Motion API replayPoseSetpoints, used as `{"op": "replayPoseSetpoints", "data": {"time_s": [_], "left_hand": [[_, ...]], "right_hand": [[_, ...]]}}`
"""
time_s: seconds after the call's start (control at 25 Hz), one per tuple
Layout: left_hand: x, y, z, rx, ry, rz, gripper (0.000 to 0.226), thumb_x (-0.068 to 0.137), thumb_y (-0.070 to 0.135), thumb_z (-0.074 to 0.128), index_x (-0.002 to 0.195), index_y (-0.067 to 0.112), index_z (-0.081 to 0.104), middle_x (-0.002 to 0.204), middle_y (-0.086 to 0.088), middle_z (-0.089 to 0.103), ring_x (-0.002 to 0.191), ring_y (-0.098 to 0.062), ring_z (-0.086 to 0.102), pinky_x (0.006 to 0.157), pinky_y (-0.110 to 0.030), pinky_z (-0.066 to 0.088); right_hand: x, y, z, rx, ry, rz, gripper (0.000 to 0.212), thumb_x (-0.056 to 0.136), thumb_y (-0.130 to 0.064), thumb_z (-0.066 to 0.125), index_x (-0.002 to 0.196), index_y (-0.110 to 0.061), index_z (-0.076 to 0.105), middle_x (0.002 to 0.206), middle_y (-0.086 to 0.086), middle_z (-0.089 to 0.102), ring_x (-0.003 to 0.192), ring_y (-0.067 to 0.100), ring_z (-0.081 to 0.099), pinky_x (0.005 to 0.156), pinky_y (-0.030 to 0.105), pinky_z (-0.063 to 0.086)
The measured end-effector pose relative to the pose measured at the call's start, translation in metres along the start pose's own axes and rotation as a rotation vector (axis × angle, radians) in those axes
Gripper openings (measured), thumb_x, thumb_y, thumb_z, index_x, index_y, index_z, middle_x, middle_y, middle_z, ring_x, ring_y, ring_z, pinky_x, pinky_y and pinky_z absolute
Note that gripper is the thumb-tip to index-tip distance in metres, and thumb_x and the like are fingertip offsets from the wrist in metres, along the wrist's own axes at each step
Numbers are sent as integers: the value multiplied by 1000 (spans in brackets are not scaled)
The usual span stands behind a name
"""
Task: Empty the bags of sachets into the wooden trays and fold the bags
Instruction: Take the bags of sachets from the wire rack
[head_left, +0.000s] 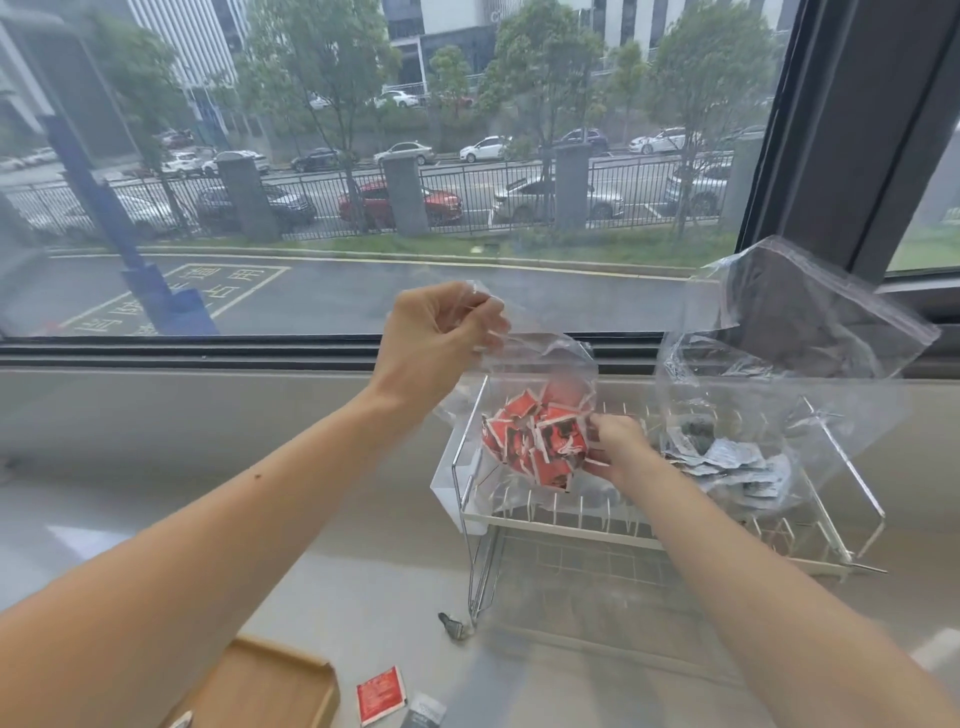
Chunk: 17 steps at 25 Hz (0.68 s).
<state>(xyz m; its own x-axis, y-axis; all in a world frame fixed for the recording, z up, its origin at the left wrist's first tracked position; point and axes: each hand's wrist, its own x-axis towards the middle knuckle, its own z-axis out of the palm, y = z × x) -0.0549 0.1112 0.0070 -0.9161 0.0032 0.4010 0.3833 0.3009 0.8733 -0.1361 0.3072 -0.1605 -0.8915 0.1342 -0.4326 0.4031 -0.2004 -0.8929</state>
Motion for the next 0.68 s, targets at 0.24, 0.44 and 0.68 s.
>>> {"op": "replayPoseSetpoints", "data": {"time_s": [0.24, 0.44, 0.68], "left_hand": [[19, 38, 8, -57, 4, 68, 12, 92, 17, 67, 93, 6, 71, 83, -4, 77, 76, -17, 74, 64, -25, 56], [30, 70, -5, -144, 88, 82, 9, 93, 15, 65, 92, 8, 70, 78, 2, 76, 73, -13, 74, 66, -27, 58], [24, 103, -36, -212, 75, 52, 9, 93, 16, 65, 96, 9, 70, 84, -1, 76, 76, -15, 75, 68, -26, 58]], "right_hand": [[-12, -9, 3, 24, -149, 8, 16, 95, -8, 57, 103, 0, 68, 91, 11, 70, 79, 22, 63, 69, 32, 51], [-30, -23, 9, -11, -199, -59, 17, 93, -15, 60, 86, -4, 71, 84, 10, 66, 80, 25, 59, 73, 36, 51], [-71, -32, 27, -40, -423, -13, 24, 94, -26, 61, 98, -4, 69, 88, 10, 70, 78, 26, 68, 74, 38, 59]]}}
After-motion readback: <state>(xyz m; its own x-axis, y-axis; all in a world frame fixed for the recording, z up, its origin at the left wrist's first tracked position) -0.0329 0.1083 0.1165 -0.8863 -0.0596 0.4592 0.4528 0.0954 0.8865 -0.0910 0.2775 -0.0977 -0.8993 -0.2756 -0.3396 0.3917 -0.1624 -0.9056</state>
